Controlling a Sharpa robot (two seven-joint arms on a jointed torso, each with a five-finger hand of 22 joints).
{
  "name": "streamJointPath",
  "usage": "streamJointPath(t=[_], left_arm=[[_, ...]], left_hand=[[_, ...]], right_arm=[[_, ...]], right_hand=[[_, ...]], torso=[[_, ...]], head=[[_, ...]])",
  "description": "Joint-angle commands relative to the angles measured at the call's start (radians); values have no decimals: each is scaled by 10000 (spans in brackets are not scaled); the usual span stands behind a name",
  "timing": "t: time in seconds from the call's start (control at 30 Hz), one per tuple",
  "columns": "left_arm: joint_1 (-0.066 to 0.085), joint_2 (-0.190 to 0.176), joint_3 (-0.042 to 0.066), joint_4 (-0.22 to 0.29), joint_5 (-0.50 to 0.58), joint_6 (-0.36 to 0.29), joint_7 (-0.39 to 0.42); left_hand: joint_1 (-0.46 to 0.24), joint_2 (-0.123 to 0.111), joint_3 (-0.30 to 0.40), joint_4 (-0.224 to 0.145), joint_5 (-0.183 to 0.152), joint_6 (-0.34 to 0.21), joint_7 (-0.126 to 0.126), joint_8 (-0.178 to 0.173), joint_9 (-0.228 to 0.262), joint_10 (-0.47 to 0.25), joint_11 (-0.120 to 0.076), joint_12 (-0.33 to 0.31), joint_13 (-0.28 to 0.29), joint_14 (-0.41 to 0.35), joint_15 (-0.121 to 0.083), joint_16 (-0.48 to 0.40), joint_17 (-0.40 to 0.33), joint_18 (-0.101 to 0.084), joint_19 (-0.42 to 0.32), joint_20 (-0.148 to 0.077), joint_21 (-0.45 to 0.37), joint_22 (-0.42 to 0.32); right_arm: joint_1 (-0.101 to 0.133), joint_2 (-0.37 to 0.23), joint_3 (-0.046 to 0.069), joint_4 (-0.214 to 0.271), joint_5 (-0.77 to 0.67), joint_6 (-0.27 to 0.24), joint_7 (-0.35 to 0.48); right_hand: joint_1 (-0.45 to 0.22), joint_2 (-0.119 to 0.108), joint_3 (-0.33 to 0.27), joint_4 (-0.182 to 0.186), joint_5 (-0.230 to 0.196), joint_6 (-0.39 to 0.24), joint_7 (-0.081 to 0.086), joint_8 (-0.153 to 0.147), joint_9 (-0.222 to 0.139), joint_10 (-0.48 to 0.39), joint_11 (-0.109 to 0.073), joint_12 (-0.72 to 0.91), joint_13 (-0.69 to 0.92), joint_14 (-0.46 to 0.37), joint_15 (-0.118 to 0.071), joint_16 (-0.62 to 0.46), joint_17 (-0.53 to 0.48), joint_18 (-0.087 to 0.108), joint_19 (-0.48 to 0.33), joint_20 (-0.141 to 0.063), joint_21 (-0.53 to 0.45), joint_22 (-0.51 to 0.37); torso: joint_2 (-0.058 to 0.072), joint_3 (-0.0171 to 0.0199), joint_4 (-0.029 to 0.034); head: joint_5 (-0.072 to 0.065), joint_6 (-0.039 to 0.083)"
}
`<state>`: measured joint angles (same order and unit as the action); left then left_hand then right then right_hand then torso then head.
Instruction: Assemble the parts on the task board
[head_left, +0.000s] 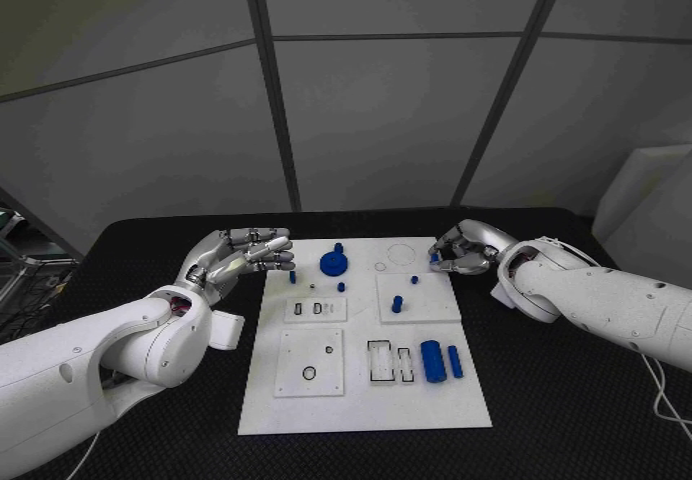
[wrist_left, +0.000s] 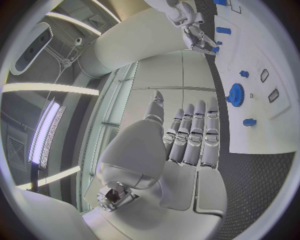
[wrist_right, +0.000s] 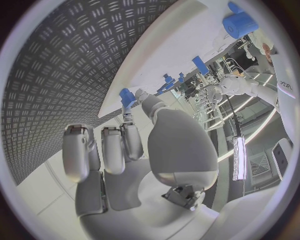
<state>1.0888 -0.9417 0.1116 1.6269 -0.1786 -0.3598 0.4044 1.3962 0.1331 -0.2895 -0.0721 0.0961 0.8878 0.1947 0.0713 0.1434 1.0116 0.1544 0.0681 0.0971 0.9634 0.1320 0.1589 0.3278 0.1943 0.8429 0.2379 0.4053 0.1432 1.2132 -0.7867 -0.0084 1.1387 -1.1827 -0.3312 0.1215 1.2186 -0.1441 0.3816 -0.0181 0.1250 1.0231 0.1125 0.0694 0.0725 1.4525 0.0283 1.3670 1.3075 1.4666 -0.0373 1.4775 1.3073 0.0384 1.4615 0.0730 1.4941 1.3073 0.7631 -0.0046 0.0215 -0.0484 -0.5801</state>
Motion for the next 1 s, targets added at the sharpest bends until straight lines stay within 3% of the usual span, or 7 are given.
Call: streamJointPath(t=[0.03,0.7,1.0], left_arm=[[11,7,10,9,-1,117,-9],[10,-4,10,20,-1,153,-33],[10,-14,10,45,-1,161,-34]], left_hand=[[10,120,9,-49,-11,-21,11,-47,15,-34,45,-34,-1,-36,11,-73,-15,-137,-93,5,-51,-21],[9,121,8,-51,-11,-22,12,-47,15,-34,45,-34,-1,-35,14,-76,-15,-137,-93,6,-53,-23],[9,121,8,-51,-11,-22,12,-47,15,-34,45,-34,-1,-35,14,-76,-15,-137,-93,6,-53,-23]], right_arm=[[17,5,4,-10,-29,131,7],[17,89,4,-122,-55,76,-11],[17,138,4,-171,-55,12,-38]], right_hand=[[8,105,53,-5,6,95,-5,61,14,45,2,35,553,710,-42,52,1225,-21,86,-5,44,1029],[-23,43,54,-70,-7,67,4,5,-8,28,7,10,529,703,-45,33,1199,-13,63,-12,27,994],[-78,251,210,-124,-3,415,-65,86,38,46,-45,41,563,713,-77,56,1244,-24,100,-35,51,1054]], torso=[[1,0,-6],[1,1,-6],[-2,8,11]], head=[[1,-10],[-59,-24],[-43,-57]])
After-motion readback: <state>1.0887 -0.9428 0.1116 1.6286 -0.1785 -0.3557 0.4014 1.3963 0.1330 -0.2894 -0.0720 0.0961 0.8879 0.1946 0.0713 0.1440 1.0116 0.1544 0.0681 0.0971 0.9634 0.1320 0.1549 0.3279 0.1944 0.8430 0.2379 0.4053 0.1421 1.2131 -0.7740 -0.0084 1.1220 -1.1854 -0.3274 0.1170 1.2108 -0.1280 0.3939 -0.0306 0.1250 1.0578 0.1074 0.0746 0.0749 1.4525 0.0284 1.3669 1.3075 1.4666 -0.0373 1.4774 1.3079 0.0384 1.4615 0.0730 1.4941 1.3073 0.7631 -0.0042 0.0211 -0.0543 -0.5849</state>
